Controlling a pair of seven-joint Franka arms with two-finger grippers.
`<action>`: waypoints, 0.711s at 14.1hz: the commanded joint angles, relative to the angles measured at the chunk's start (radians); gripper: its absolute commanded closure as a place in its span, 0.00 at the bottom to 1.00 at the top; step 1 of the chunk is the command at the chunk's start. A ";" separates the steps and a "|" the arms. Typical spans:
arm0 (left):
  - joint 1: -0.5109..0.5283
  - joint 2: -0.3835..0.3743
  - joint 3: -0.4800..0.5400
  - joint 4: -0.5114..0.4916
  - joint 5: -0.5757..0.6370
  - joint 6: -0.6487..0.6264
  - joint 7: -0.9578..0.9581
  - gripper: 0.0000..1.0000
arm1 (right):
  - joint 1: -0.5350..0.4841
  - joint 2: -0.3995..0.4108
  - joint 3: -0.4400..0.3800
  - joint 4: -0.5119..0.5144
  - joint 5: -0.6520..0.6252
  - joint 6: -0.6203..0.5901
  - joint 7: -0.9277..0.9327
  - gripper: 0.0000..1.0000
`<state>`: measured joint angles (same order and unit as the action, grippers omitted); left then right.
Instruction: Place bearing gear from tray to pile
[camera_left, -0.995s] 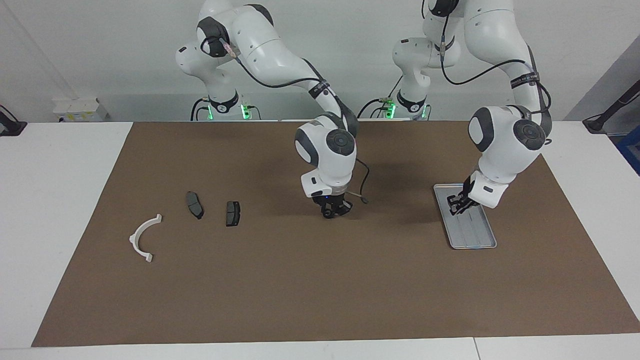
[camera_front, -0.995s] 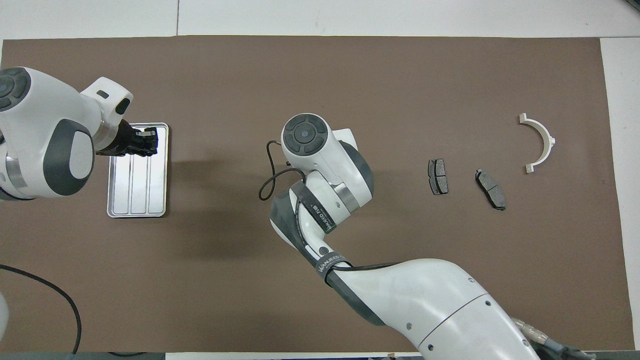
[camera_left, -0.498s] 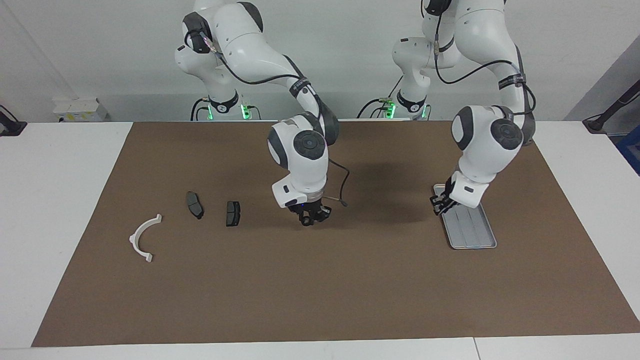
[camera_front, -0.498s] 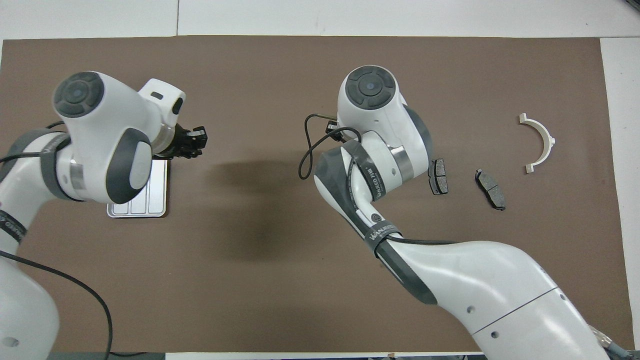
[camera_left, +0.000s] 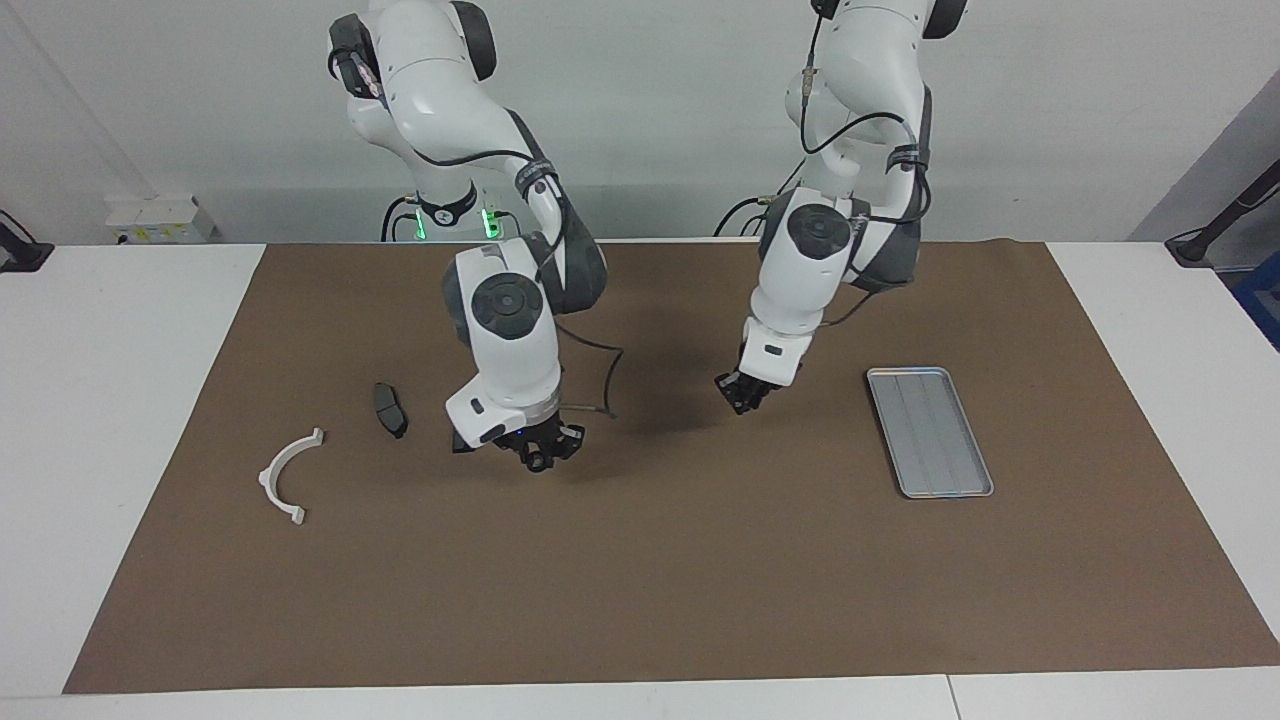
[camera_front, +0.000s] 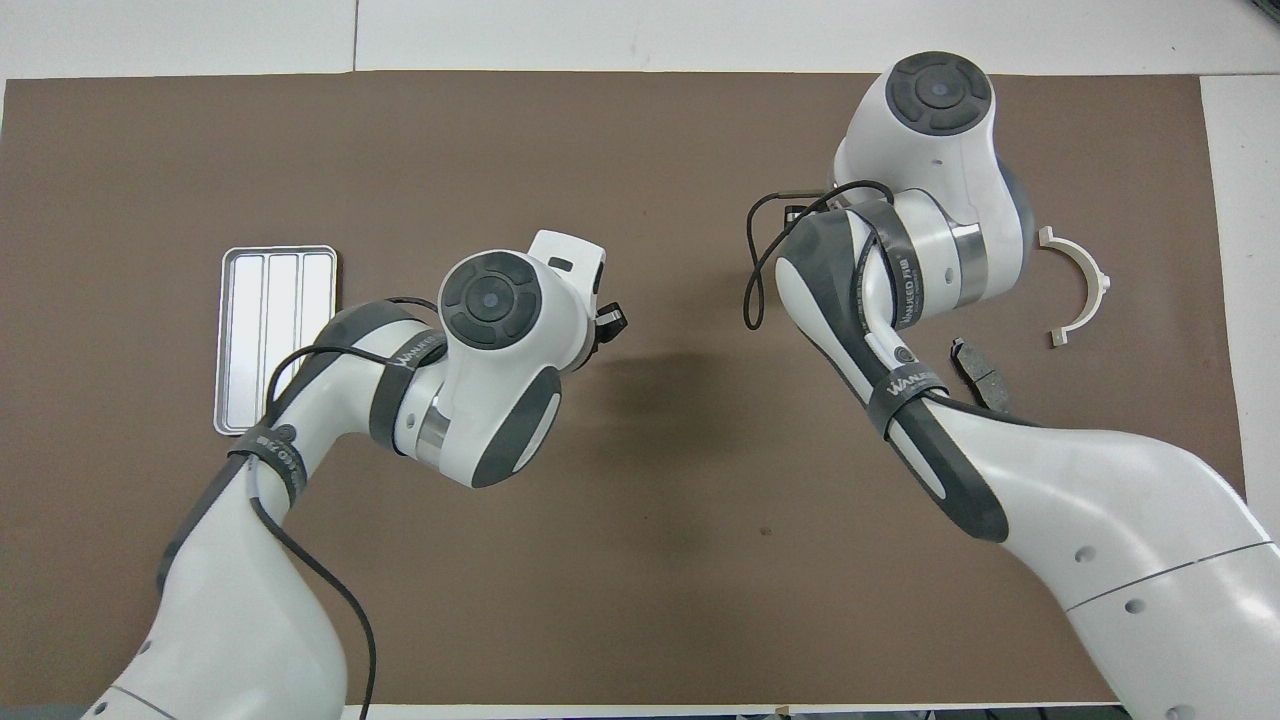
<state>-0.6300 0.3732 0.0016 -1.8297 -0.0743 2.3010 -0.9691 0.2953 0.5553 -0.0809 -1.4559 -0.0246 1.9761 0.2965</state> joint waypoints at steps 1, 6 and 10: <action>-0.017 0.104 0.023 0.163 -0.004 -0.017 -0.051 1.00 | -0.074 -0.031 0.012 -0.079 -0.026 0.082 -0.143 0.96; -0.059 0.158 0.029 0.221 0.008 -0.086 -0.134 1.00 | -0.157 -0.029 0.013 -0.148 -0.029 0.226 -0.292 0.96; -0.071 0.167 0.028 0.207 0.021 -0.081 -0.146 1.00 | -0.180 -0.015 0.015 -0.182 -0.029 0.303 -0.322 0.96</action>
<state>-0.6841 0.5265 0.0103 -1.6423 -0.0680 2.2379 -1.0920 0.1346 0.5554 -0.0819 -1.6052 -0.0386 2.2446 0.0016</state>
